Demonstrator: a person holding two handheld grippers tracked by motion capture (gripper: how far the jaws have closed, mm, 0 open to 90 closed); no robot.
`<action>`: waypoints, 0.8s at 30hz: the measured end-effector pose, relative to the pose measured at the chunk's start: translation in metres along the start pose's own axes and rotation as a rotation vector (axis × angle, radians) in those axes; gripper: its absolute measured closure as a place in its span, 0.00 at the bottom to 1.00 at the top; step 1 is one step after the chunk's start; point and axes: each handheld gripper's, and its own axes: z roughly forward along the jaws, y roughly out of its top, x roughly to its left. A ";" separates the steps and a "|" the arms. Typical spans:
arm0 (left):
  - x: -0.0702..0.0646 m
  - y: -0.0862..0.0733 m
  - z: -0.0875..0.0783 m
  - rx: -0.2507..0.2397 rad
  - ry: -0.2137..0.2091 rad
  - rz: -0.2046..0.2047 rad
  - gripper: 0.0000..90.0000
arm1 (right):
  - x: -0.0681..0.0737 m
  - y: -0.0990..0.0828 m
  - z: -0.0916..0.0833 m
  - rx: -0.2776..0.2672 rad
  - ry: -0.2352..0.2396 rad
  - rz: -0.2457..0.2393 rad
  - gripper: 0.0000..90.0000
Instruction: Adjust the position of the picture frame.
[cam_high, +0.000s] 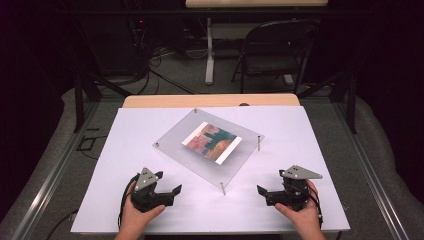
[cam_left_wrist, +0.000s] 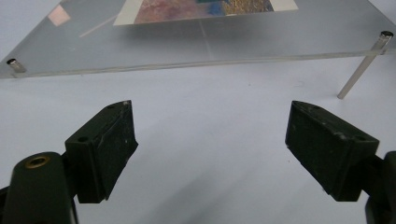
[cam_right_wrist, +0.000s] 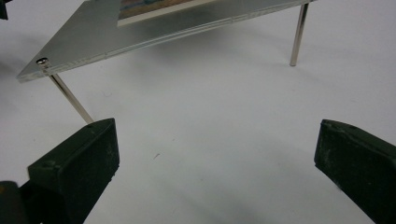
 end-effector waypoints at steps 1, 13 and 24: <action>0.000 0.000 0.001 0.002 -0.005 0.008 0.18 | -0.001 0.000 0.000 -0.009 -0.005 0.004 0.00; -0.001 0.001 0.001 -0.003 -0.024 0.001 0.21 | 0.001 -0.001 -0.003 -0.016 0.001 -0.024 0.15; -0.010 0.002 0.004 -0.013 -0.041 0.021 0.34 | 0.002 -0.001 -0.003 -0.022 0.017 -0.036 0.25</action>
